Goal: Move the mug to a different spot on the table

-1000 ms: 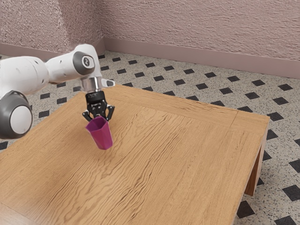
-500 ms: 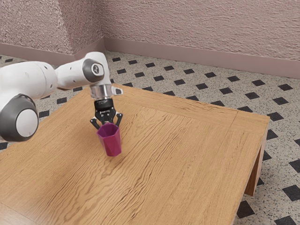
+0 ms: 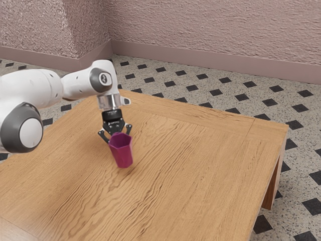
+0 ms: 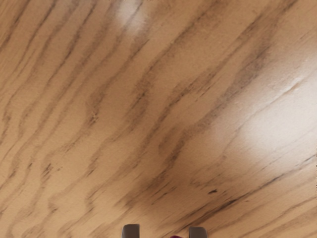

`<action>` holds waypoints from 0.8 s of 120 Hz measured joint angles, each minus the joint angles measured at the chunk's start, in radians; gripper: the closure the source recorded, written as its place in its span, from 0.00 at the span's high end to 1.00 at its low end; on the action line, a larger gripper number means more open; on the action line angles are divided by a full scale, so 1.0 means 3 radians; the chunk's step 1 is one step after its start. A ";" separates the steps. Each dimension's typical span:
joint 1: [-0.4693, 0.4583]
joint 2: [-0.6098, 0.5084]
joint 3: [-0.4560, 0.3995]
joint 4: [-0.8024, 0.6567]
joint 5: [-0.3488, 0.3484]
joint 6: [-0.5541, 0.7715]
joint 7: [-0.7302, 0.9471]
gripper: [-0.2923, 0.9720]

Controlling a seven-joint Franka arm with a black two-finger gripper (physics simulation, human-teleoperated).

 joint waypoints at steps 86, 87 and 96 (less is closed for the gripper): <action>0.0013 0.0010 0.0023 -0.0146 -0.0055 0.0274 -0.0159 0.58; 0.0013 0.0010 0.0024 -0.0145 -0.0056 0.0274 -0.0160 0.59; 0.0014 0.0001 0.0037 -0.0130 -0.0060 0.0280 -0.0163 0.64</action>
